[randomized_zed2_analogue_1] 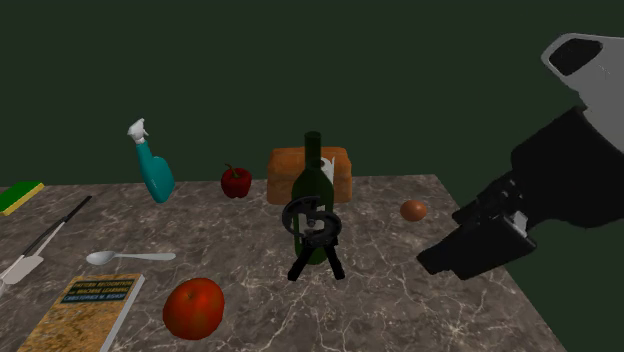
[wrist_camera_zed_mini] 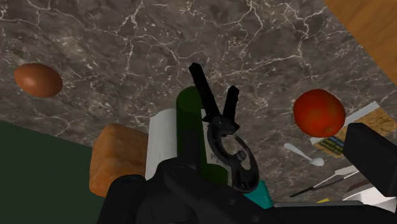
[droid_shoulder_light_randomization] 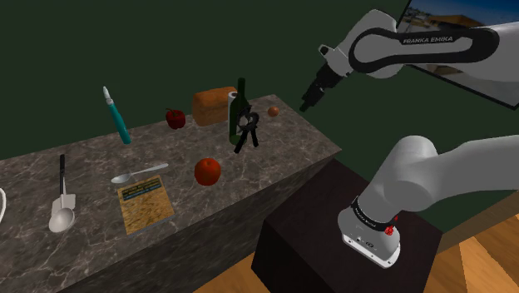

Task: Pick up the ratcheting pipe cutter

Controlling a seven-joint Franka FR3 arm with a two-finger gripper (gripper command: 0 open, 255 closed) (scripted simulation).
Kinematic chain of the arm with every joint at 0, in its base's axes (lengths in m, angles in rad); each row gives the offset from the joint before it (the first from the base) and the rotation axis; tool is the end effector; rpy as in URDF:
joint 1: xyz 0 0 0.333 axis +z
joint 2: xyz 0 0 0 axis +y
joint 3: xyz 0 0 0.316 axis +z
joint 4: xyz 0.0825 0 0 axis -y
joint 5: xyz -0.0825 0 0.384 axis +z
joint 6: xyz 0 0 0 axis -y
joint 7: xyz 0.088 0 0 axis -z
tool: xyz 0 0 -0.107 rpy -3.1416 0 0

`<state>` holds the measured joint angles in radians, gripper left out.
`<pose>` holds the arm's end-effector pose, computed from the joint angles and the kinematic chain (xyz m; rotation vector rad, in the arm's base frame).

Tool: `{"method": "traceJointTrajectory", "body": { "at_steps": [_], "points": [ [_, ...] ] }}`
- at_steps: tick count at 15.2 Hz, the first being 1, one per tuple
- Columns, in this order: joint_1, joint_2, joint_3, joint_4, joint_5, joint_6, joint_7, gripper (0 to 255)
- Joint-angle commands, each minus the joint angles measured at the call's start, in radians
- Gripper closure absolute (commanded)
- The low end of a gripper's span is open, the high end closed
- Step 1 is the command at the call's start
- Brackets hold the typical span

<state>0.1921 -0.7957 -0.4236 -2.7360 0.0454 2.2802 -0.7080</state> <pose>0.3385 -0.0763 0.4585 -2.7936 -0.7512 -0.5846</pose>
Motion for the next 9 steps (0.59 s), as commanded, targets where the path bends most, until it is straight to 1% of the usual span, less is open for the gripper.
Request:
{"method": "traceJointTrajectory", "body": {
  "at_steps": [1,3,5,7,9],
  "points": [
    [0.078,0.052,-0.093,-0.030,0.036,0.138,-0.137,0],
    [0.183,0.105,-0.209,-0.041,0.088,0.252,-0.286,0],
    [0.329,0.152,-0.354,-0.034,0.156,0.354,-0.449,0],
    [0.514,0.181,-0.527,-0.012,0.232,0.438,-0.621,0],
    [0.725,0.177,-0.722,0.024,0.294,0.506,-0.786,0]
  ]
}}
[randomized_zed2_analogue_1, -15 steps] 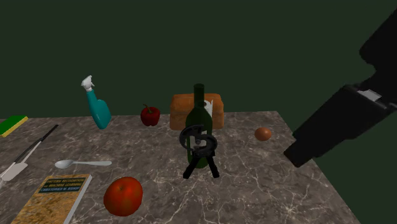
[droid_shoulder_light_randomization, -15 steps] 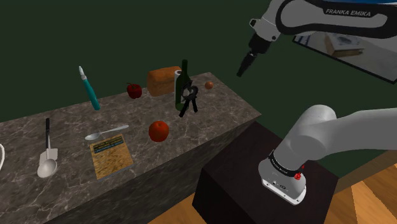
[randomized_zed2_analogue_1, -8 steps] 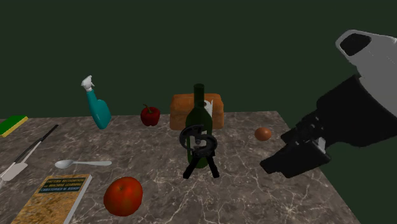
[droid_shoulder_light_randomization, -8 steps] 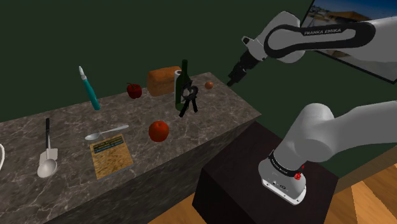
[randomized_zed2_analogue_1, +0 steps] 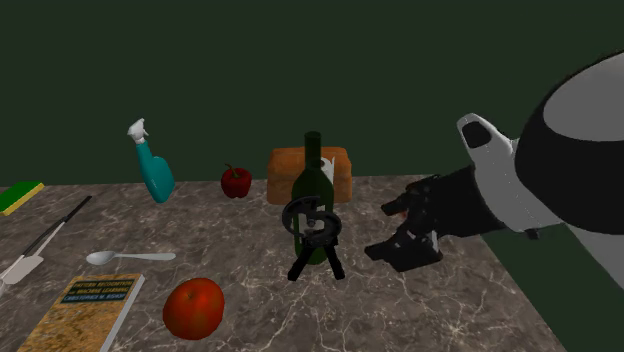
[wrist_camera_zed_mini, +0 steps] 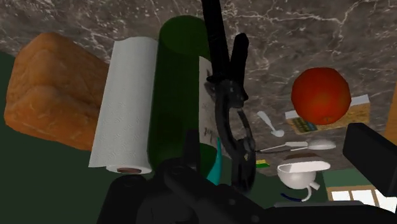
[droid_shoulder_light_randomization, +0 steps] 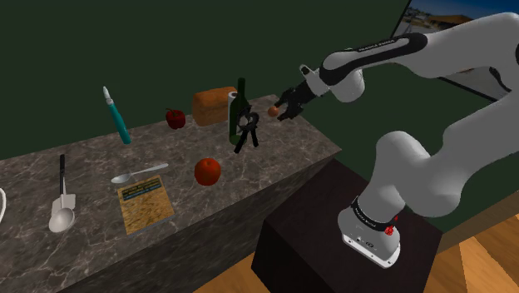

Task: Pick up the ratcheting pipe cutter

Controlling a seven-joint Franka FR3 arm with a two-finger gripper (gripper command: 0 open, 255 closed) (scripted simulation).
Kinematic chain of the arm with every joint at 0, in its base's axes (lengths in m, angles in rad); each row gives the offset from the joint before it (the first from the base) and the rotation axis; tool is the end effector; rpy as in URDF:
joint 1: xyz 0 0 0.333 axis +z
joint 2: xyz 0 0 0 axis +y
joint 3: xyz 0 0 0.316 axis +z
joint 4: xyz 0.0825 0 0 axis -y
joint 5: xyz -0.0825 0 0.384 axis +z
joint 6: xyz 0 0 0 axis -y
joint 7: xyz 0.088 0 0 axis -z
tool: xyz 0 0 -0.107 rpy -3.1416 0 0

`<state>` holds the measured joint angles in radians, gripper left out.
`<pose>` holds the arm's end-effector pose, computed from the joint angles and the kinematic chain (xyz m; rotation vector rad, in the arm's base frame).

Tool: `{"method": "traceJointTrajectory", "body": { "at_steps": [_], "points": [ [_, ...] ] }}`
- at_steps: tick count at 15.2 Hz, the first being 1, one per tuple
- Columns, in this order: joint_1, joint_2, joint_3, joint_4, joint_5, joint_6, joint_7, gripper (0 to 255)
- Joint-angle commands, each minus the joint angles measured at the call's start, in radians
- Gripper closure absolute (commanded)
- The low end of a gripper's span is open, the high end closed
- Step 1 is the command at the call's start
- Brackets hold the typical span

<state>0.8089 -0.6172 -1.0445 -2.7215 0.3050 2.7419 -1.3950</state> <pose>0.4073 -0.0865 0.3571 -2.4309 -1.1564 -0.9561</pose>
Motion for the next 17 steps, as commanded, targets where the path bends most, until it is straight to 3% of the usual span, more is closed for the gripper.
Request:
{"method": "traceJointTrajectory", "body": {
  "at_steps": [1,3,6,10,16,17],
  "points": [
    [0.212,-0.017,-0.197,0.032,0.054,0.071,-0.174,0],
    [0.402,-0.076,-0.370,0.082,0.062,0.114,-0.301,0],
    [0.620,-0.201,-0.559,0.169,0.025,0.147,-0.450,0],
    [0.683,-0.245,-0.630,0.185,0.007,0.176,-0.494,0],
    [0.734,-0.282,-0.699,0.189,-0.005,0.214,-0.532,0],
    [0.731,-0.282,-0.699,0.188,-0.006,0.214,-0.533,255]
  ]
}}
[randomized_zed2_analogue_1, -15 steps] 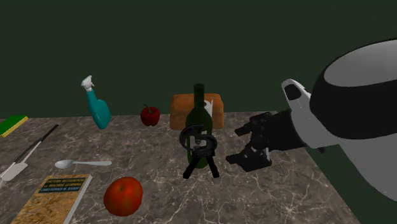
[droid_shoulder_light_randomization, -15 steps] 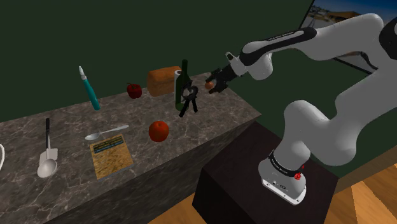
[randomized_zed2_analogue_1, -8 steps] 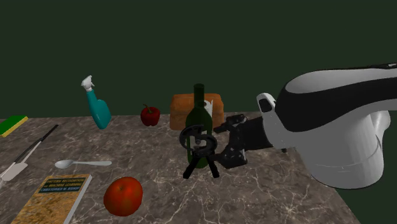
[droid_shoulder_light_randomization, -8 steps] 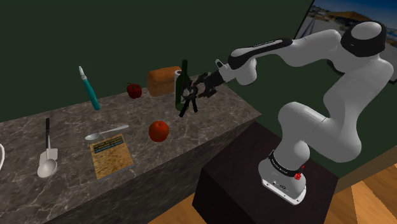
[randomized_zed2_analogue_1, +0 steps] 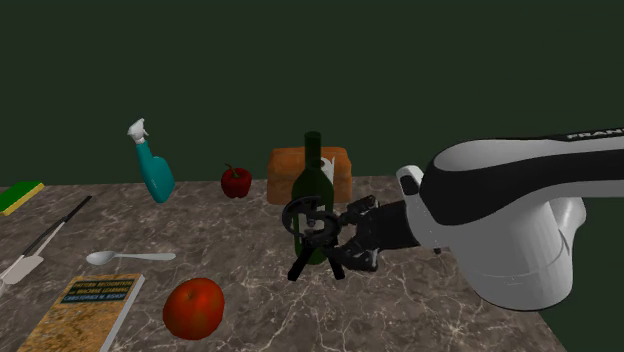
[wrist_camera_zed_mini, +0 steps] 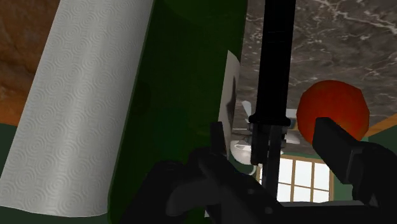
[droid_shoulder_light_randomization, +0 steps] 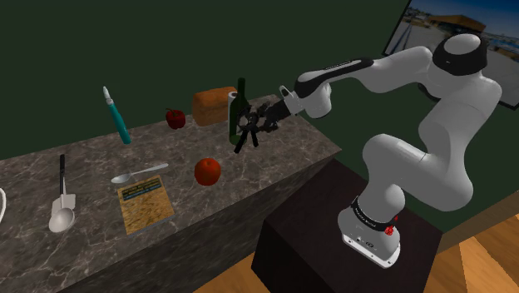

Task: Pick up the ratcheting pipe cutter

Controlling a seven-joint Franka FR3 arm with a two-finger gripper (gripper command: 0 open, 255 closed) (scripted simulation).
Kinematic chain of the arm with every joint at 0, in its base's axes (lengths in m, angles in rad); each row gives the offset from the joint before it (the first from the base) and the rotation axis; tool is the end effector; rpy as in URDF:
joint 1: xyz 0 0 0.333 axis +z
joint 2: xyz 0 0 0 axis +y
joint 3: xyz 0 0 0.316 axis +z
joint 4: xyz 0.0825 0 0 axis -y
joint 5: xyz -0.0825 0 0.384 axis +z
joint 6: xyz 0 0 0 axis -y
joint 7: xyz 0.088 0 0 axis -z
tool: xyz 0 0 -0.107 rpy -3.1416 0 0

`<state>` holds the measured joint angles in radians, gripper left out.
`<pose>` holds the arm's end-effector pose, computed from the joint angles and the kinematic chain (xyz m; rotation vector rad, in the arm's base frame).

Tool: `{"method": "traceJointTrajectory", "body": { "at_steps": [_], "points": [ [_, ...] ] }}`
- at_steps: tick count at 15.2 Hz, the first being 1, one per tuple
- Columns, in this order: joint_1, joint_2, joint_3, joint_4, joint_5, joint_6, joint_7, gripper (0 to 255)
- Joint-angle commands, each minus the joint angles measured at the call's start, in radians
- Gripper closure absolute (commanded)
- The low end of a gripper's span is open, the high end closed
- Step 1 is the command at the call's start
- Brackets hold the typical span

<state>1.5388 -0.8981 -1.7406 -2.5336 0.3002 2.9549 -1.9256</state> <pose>0.4789 -0.0671 0.2433 -2.0589 -1.4550 -1.2082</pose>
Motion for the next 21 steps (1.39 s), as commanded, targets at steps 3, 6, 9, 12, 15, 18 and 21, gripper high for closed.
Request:
{"method": "traceJointTrajectory", "body": {
  "at_steps": [3,6,9,12,15,18,21],
  "points": [
    [0.003,-0.002,-0.004,-0.001,-0.001,0.003,-0.002,255],
    [0.002,-0.002,-0.004,-0.001,-0.001,0.003,-0.002,255],
    [0.004,-0.001,-0.003,0.002,0.000,0.002,-0.001,255],
    [-0.029,0.023,0.042,-0.002,0.008,-0.023,0.023,255],
    [-0.064,0.046,0.089,-0.004,0.015,-0.050,0.048,255],
    [-0.099,0.067,0.136,-0.004,0.021,-0.077,0.073,255],
    [-0.135,0.086,0.184,-0.002,0.026,-0.104,0.099,255]
  ]
}}
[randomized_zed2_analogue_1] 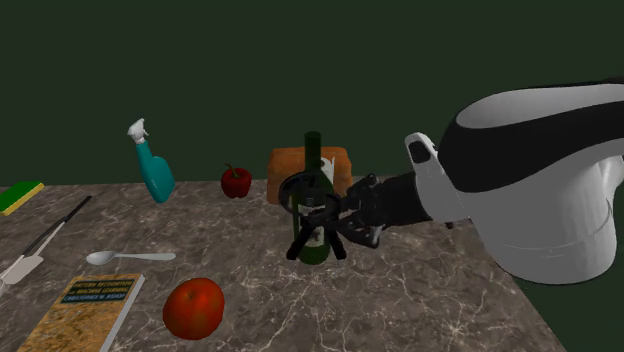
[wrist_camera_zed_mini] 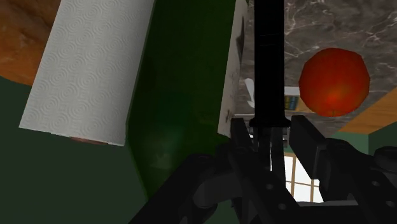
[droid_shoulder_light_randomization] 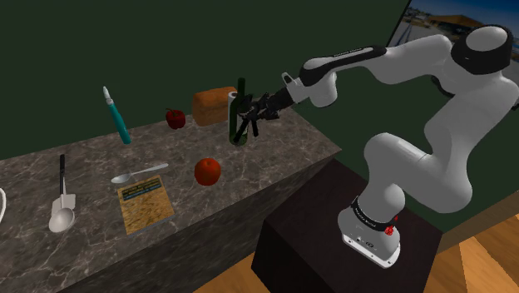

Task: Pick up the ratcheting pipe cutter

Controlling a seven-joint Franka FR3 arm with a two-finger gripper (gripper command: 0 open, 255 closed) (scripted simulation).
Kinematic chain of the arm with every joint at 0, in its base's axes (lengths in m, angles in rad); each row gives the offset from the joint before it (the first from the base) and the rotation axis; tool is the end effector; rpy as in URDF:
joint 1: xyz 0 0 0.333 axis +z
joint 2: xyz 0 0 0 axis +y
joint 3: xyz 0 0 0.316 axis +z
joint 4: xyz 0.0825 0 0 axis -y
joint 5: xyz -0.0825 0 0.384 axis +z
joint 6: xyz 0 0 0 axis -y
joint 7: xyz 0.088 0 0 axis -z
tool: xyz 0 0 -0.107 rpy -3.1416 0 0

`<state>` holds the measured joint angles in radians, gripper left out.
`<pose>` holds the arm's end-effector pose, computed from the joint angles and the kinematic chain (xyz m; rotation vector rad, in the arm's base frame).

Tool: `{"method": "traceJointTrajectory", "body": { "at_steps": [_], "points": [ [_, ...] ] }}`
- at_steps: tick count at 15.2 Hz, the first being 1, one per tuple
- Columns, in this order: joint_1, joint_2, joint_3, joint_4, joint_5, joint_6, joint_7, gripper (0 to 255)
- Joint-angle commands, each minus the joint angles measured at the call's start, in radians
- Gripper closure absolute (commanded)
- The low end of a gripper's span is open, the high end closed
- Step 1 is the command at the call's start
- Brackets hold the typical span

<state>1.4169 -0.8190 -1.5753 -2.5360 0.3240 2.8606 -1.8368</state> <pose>0.4793 -0.0674 0.2997 -2.0591 -1.4553 -1.2086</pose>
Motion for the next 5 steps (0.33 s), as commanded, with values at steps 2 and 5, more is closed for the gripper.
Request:
{"method": "traceJointTrajectory", "body": {
  "at_steps": [2,5],
  "points": [
    [-0.037,0.019,0.051,0.003,0.005,-0.029,0.028,255],
    [-0.051,0.025,0.069,0.005,0.006,-0.040,0.038,255]
  ]
}}
